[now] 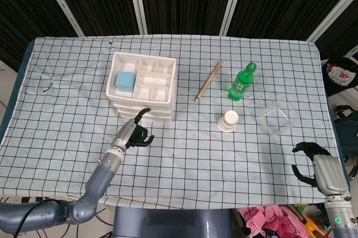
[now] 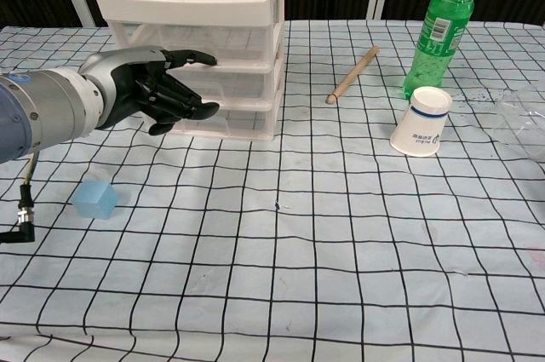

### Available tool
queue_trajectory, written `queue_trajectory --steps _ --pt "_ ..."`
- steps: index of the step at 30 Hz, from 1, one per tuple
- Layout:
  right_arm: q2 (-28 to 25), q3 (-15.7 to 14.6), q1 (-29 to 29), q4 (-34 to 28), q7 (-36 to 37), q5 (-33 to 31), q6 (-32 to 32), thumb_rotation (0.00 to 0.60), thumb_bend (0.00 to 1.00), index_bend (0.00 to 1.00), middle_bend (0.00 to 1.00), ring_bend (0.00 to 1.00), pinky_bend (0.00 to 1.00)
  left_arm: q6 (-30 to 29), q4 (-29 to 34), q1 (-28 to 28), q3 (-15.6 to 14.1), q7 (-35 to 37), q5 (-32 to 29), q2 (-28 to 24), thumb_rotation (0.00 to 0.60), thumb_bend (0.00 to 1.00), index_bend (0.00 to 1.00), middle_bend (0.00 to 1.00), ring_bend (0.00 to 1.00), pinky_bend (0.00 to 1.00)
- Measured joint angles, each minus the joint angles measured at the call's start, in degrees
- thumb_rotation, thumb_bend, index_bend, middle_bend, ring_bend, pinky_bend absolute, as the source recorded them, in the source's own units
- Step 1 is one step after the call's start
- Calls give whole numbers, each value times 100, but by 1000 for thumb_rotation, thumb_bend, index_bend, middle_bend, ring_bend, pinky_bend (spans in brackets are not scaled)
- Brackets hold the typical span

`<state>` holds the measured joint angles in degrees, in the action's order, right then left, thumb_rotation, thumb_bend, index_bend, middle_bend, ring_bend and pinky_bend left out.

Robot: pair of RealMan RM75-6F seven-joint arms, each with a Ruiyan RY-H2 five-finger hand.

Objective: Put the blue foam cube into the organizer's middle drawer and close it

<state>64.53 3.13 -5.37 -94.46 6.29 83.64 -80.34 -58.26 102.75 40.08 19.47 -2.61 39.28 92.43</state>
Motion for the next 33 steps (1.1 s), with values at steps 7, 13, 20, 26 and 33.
queue_trajectory --steps 7,13,20,26,33 --pt "1 -3 -2 -6 -2 -4 13 600 292 385 277 203 277 3 15 6 -4 25 36 -7 600 389 98 862 849 843" --pt "-1 -3 -1 -10 -2 -4 11 600 292 385 277 204 277 4 25 7 0 44 36 -22 600 389 98 862 849 843" --pt "-2 -1 0 -14 -9 -20 21 600 292 385 277 204 277 22 -5 44 41 68 7 -12 600 389 98 862 849 843" --pt "-4 4 -1 -20 -13 -38 32 600 292 386 277 204 263 29 -37 76 37 63 10 17 600 389 98 862 849 843" --pt "-9 7 2 -32 -4 -55 39 600 292 385 277 204 263 27 -65 97 34 81 21 61 600 389 98 862 848 843"
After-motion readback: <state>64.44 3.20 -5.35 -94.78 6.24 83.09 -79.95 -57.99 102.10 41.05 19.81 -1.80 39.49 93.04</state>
